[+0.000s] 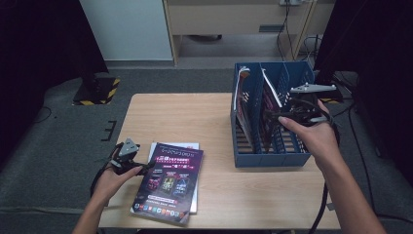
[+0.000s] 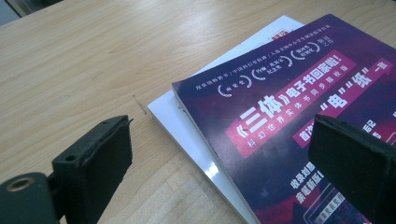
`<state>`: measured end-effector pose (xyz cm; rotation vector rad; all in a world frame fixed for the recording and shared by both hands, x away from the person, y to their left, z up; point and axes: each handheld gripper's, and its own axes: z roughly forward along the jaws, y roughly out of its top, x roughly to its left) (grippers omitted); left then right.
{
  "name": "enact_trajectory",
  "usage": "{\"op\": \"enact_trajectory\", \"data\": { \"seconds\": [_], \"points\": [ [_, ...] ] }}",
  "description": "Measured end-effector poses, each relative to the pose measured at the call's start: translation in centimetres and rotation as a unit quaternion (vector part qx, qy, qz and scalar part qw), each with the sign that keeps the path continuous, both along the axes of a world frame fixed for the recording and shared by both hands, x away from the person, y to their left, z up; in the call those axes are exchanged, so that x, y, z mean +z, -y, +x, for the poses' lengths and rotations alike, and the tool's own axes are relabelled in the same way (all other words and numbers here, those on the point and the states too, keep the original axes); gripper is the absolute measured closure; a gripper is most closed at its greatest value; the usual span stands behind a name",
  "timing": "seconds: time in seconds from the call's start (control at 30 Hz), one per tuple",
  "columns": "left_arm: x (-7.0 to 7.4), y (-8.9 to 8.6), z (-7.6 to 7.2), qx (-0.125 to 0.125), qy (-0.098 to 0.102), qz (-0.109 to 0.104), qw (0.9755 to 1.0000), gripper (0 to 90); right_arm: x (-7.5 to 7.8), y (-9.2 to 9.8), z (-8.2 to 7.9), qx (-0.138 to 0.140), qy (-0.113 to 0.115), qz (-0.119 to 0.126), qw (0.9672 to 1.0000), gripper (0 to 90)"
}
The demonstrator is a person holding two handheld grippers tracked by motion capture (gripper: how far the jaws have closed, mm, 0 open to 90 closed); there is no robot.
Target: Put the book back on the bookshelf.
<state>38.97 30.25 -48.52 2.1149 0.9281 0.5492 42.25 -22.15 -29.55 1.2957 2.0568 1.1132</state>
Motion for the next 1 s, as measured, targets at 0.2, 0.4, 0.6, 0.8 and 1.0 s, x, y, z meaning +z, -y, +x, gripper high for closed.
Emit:
{"op": "enact_trajectory", "data": {
  "seconds": [0.2,0.4,0.6,0.8,1.0],
  "points": [
    [-0.1,0.0,0.0,-0.001,-0.002,0.002,1.0000,5.9,-1.5,0.0,-0.9,0.001,-0.011,-0.009,0.9999,6.5],
    [-0.2,0.1,0.0,-0.002,-0.003,0.004,1.0000,6.0,-2.7,0.2,-1.4,0.000,-0.024,-0.016,0.9996,6.4],
    [-0.2,0.0,0.0,-0.001,-0.003,0.003,1.0000,6.0,-4.4,-0.1,-1.9,0.004,-0.037,-0.015,0.9992,6.4],
    [-0.2,0.1,0.0,-0.001,-0.002,0.003,1.0000,6.1,-6.2,-0.6,-2.5,0.010,-0.050,-0.012,0.9986,6.8],
    [-0.3,0.3,-0.1,-0.003,-0.003,0.009,1.0000,7.4,-8.0,-0.7,-3.0,0.012,-0.059,-0.005,0.9982,6.7]
  ]
}}
